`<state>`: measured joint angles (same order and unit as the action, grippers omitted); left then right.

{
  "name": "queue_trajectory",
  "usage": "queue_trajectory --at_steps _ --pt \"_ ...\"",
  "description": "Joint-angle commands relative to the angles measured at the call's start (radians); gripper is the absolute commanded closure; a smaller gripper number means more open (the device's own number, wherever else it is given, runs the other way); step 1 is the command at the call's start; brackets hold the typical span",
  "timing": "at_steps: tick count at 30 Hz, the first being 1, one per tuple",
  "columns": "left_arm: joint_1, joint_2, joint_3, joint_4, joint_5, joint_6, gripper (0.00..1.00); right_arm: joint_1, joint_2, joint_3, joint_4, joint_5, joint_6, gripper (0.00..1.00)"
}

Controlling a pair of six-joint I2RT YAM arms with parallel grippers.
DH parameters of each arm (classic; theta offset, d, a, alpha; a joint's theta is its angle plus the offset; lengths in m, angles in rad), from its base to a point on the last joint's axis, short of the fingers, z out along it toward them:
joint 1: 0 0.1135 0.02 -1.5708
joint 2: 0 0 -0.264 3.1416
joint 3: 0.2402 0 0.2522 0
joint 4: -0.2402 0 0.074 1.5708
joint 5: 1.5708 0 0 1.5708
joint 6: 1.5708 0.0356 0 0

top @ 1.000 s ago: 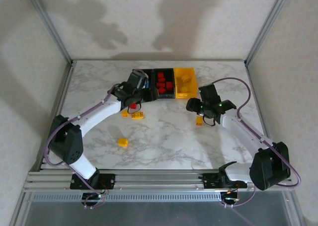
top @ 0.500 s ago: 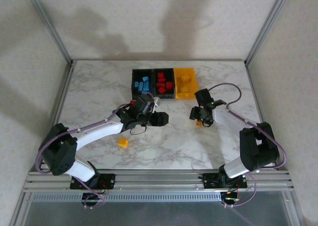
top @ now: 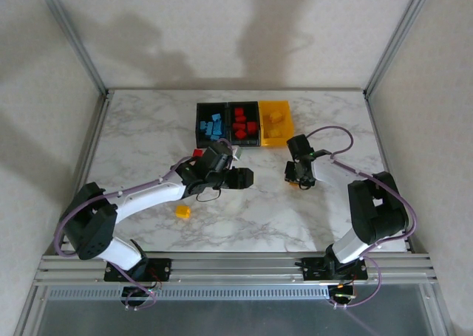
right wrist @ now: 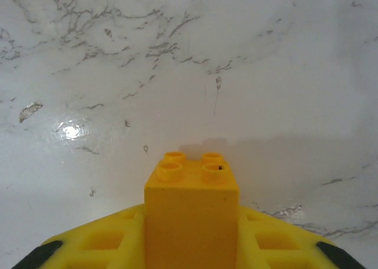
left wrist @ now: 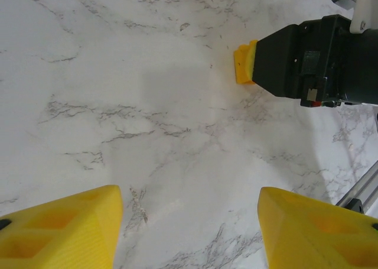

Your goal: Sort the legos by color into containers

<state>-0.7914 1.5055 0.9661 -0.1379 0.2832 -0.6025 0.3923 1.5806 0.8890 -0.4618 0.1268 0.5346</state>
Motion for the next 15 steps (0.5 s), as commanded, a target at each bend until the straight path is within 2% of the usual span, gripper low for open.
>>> queue_trajectory --at_steps 1,7,13,15 --pt "-0.005 0.001 -0.003 0.019 -0.04 -0.008 0.38 -0.003 -0.053 0.036 -0.028 -0.018 -0.011 0.72" --pt "0.013 -0.036 -0.007 0.024 -0.132 -0.043 0.38 -0.001 -0.072 0.156 -0.067 -0.027 -0.043 0.72" --pt "0.064 -0.085 -0.015 0.02 -0.179 -0.086 0.38 -0.001 0.068 0.357 -0.074 -0.019 -0.086 0.72" --pt "0.086 -0.099 -0.013 0.027 -0.16 -0.088 0.38 -0.003 0.129 0.423 -0.074 -0.016 -0.099 0.72"
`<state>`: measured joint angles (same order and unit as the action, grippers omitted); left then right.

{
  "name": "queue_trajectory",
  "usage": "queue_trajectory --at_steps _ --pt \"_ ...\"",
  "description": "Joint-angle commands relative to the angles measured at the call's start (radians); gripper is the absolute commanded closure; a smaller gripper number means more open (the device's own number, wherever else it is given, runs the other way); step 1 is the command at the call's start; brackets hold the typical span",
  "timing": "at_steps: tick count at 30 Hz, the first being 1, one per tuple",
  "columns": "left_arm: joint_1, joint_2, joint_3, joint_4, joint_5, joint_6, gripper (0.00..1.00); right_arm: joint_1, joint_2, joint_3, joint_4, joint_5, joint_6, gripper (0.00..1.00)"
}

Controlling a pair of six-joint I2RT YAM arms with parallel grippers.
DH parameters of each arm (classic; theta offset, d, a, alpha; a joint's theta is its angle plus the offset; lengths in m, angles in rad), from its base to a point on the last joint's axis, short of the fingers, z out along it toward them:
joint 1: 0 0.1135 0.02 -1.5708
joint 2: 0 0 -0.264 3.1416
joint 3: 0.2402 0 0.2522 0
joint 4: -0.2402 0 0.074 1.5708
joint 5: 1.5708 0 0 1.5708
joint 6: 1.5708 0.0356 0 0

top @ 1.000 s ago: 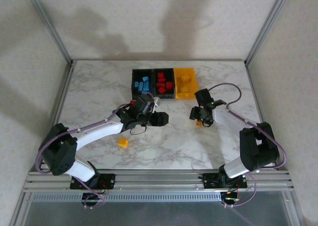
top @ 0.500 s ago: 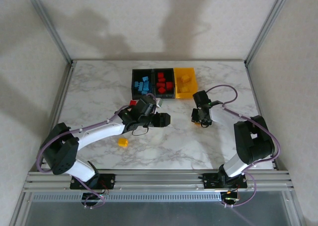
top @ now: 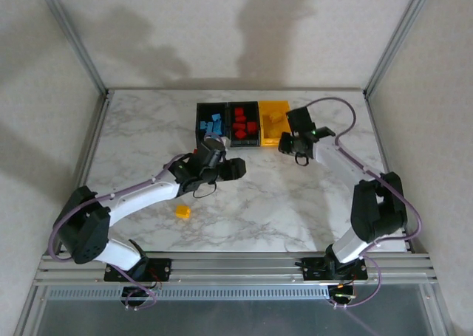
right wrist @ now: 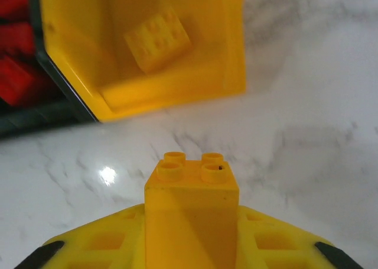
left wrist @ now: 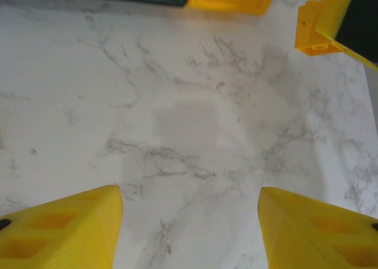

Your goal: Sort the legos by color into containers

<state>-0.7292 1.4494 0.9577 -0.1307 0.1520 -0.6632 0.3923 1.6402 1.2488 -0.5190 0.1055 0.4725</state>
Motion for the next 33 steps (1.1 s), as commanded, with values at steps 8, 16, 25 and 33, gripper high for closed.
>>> queue_trajectory --at_steps 8,16,25,33 --pt "0.114 -0.055 0.066 -0.046 -0.024 -0.034 0.37 -0.034 0.336 0.374 -0.05 -0.018 -0.078 0.71" --pt "0.134 -0.017 0.125 -0.058 -0.017 -0.047 0.37 -0.057 0.508 0.57 -0.065 -0.071 -0.092 0.7" --pt "0.136 -0.003 0.118 -0.061 -0.015 -0.049 0.38 -0.061 0.616 0.671 -0.063 -0.113 -0.111 0.66" --pt "0.145 -0.011 0.107 -0.067 -0.01 -0.044 0.38 -0.059 0.635 0.679 -0.048 -0.133 -0.098 0.58"
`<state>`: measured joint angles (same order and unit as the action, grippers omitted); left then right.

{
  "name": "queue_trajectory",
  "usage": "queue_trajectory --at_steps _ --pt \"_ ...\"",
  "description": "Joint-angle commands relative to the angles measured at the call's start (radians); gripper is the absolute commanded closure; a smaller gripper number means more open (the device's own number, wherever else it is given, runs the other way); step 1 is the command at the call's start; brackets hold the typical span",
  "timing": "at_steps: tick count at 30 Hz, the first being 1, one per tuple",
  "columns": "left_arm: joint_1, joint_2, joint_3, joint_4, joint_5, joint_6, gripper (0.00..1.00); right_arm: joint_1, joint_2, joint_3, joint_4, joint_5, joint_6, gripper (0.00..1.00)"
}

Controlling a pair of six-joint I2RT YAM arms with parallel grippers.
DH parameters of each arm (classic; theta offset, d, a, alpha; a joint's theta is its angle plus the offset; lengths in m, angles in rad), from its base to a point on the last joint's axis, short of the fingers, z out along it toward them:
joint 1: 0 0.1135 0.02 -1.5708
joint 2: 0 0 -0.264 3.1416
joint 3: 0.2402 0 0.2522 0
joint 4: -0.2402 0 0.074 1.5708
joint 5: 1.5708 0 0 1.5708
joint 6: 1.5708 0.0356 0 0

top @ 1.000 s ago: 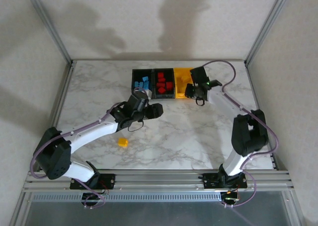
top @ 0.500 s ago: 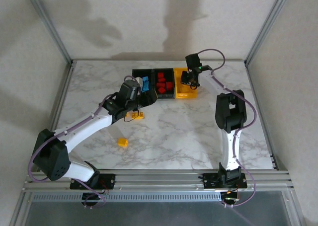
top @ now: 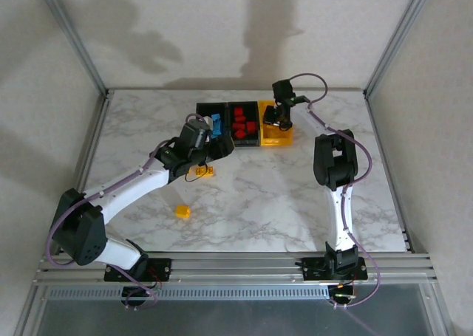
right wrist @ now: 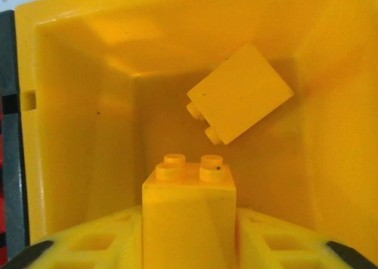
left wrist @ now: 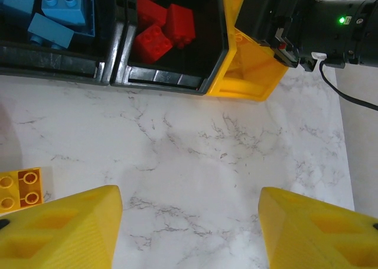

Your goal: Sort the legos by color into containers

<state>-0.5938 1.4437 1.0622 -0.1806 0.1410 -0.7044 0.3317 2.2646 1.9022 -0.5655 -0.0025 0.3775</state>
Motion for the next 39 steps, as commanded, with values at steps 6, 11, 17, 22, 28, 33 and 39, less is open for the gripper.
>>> queue_trajectory --at_steps 6,11,17,22,28,33,39 --pt "0.017 -0.007 -0.01 -0.005 0.004 -0.01 0.38 0.001 -0.024 0.017 0.011 -0.029 -0.005 0.52" --pt "0.018 -0.034 -0.038 -0.015 -0.031 -0.03 0.37 0.006 -0.111 -0.047 0.043 -0.029 0.0 0.53" --pt "0.031 -0.101 -0.084 -0.097 -0.108 -0.058 0.36 0.024 -0.281 -0.198 0.108 -0.025 0.001 0.52" --pt "0.044 -0.157 -0.128 -0.167 -0.143 -0.064 0.35 0.056 -0.427 -0.334 0.16 -0.045 0.002 0.48" --pt "0.045 -0.224 -0.174 -0.297 -0.199 -0.076 0.33 0.112 -0.616 -0.527 0.239 -0.144 -0.008 0.44" --pt "0.044 -0.272 -0.224 -0.412 -0.235 -0.091 0.31 0.16 -0.775 -0.717 0.299 -0.215 -0.008 0.43" --pt "0.043 -0.303 -0.316 -0.461 -0.235 -0.13 0.29 0.214 -0.929 -0.932 0.349 -0.287 -0.005 0.43"
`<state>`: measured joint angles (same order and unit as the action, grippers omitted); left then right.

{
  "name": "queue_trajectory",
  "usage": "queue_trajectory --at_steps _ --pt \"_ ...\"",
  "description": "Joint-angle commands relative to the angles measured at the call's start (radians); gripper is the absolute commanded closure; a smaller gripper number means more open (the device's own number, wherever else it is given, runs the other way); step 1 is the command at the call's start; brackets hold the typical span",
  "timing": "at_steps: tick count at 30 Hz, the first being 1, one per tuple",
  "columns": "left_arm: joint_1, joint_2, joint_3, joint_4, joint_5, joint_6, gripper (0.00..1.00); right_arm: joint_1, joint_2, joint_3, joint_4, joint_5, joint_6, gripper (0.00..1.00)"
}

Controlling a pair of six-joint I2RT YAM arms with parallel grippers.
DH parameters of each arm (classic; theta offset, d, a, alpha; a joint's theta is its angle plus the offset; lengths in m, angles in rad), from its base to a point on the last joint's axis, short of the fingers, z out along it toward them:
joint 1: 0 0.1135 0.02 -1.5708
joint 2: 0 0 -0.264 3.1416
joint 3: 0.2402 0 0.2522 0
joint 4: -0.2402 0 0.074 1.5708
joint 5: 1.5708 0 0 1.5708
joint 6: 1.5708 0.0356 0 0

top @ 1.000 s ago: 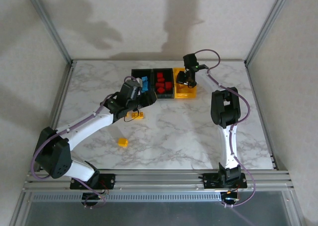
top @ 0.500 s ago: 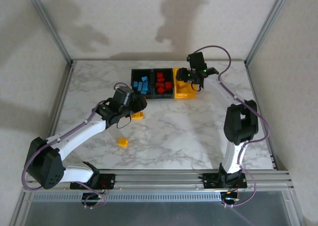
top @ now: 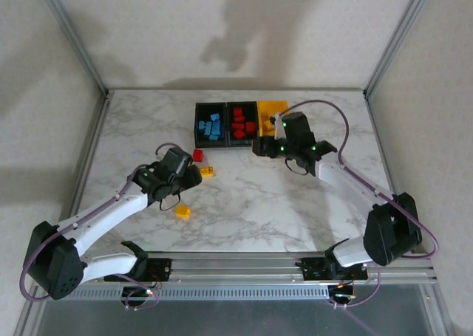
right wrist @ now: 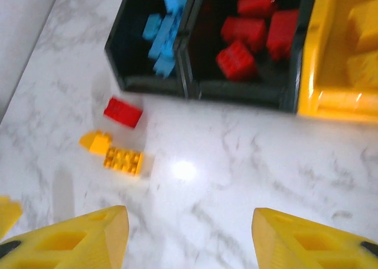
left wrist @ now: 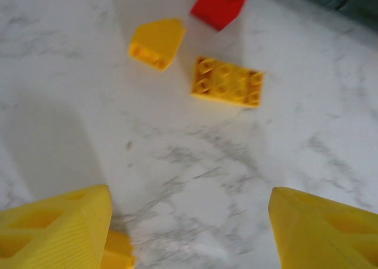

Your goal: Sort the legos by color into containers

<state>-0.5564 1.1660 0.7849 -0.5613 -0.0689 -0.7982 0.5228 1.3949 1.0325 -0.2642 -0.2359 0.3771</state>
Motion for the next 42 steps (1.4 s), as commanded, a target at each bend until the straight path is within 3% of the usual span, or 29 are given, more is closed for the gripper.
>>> queue_trajectory --at_steps 1,7,11,17,22,26,31,42 --pt "0.004 -0.031 -0.052 -0.078 -0.02 -0.041 0.29 0.027 -0.075 -0.087 0.052 -0.058 -0.001 0.43" --pt "-0.018 -0.033 -0.131 -0.053 0.007 -0.072 0.29 0.054 -0.118 -0.171 0.075 -0.062 0.025 0.43" --pt "-0.058 0.023 -0.151 -0.044 -0.006 -0.075 0.24 0.059 -0.104 -0.176 0.087 -0.067 0.032 0.43" --pt "-0.081 0.098 -0.17 0.006 0.009 -0.059 0.25 0.06 -0.092 -0.172 0.086 -0.058 0.033 0.43" --pt "-0.085 0.148 -0.178 0.014 0.003 -0.05 0.36 0.061 -0.099 -0.175 0.076 -0.041 0.026 0.43" --pt "-0.095 0.159 -0.175 0.019 0.014 -0.051 0.54 0.06 -0.103 -0.181 0.072 -0.032 0.025 0.43" --pt "-0.109 0.158 -0.149 0.012 0.012 -0.052 0.68 0.06 -0.096 -0.184 0.074 -0.026 0.026 0.43" --pt "-0.119 0.172 -0.013 0.039 0.005 -0.06 0.72 0.043 -0.161 -0.197 0.052 -0.027 0.053 0.43"
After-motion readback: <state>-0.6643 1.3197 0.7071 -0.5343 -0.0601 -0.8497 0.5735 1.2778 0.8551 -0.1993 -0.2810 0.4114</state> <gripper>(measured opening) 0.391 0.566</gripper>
